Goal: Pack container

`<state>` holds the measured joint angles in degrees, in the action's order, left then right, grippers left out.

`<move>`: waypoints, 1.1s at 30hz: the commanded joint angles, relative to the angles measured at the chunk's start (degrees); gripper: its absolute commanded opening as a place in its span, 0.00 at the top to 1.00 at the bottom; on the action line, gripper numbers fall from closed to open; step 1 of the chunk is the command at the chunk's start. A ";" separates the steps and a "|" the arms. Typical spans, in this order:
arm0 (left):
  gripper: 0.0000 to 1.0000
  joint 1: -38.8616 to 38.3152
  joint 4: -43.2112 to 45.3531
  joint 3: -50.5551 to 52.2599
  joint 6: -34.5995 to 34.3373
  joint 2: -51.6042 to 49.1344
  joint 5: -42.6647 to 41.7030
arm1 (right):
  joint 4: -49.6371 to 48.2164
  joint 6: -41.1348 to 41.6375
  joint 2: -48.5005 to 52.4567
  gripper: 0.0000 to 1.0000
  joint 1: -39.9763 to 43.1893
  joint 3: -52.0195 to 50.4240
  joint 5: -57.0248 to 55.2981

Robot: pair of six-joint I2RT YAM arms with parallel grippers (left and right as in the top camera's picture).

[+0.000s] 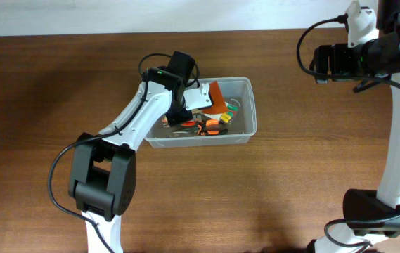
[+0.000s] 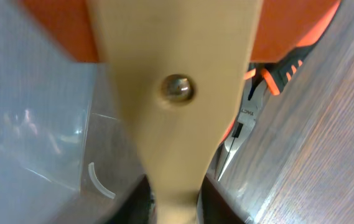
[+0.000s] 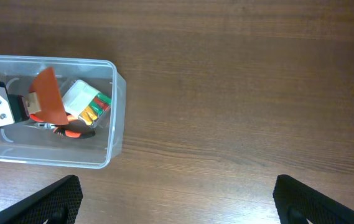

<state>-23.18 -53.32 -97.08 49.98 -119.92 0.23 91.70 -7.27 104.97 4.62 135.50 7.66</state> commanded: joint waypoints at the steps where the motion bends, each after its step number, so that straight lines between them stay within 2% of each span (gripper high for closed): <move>1: 0.52 0.20 0.04 -0.57 -0.85 -0.33 -0.52 | -0.20 0.26 0.31 0.01 -0.04 -0.35 0.74; 5: 0.39 0.20 0.02 -0.57 -0.85 -0.42 -0.48 | -0.20 0.24 0.31 0.01 -0.04 -0.35 0.74; 9: 0.38 0.20 -0.02 -0.68 -1.14 -0.31 0.68 | -0.17 0.24 0.31 0.01 -0.04 -0.35 0.74; 15: 0.34 0.48 -2.51 -5.20 -5.77 3.50 5.42 | -1.70 -2.03 0.31 0.01 -0.11 -0.35 0.74; 16: 0.29 0.66 -2.99 -6.34 -7.17 4.63 5.86 | -2.43 -2.80 0.31 0.02 -0.13 -0.35 0.74; 19: 0.00 1.86 -4.79 -9.57 -12.68 8.37 6.25 | -5.33 -8.28 0.42 0.01 -0.55 -0.35 0.74; 22: 0.01 3.85 -6.38 -11.41 -18.36 11.80 6.25 | -10.82 -11.98 1.14 0.01 -1.14 -0.35 0.83; 27: 0.01 9.14 -7.21 -11.47 -21.84 17.09 6.25 | -21.24 -12.24 3.82 0.01 -2.97 -0.35 2.64; 33: 0.01 15.39 -10.69 -10.71 -28.74 22.77 6.23 | -14.29 -12.17 4.35 0.01 -1.33 -2.73 0.94</move>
<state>-10.11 -62.70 -108.33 27.05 -100.22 6.33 76.51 -18.65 109.60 1.87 134.82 8.97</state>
